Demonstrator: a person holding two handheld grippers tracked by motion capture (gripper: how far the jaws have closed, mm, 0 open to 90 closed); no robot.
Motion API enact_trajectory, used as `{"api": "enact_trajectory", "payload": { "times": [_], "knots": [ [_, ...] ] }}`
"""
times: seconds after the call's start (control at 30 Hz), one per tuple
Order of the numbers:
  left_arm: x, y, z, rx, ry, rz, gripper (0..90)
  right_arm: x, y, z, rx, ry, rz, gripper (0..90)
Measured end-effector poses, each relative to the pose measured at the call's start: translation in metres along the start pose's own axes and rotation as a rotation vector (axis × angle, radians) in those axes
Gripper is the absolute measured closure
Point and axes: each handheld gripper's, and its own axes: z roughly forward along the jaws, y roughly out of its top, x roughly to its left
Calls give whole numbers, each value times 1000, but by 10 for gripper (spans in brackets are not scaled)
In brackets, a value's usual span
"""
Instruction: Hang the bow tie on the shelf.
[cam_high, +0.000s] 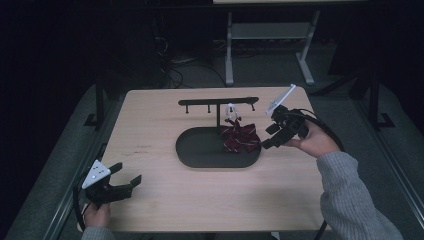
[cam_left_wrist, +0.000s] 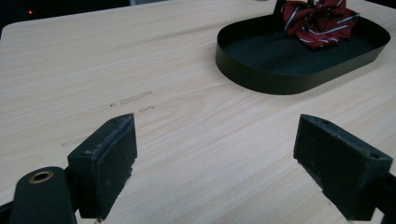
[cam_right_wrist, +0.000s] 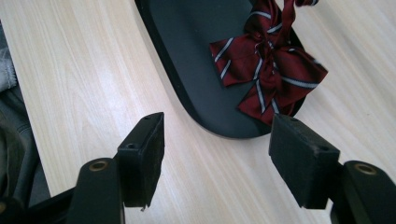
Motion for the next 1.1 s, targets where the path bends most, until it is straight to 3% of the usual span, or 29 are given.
{"api": "enact_trajectory", "payload": {
  "times": [1.1],
  "knots": [
    [-2, 1, 2, 6, -3, 12, 131, 21, -80, 19, -37, 12, 97, 351]
  ]
}}
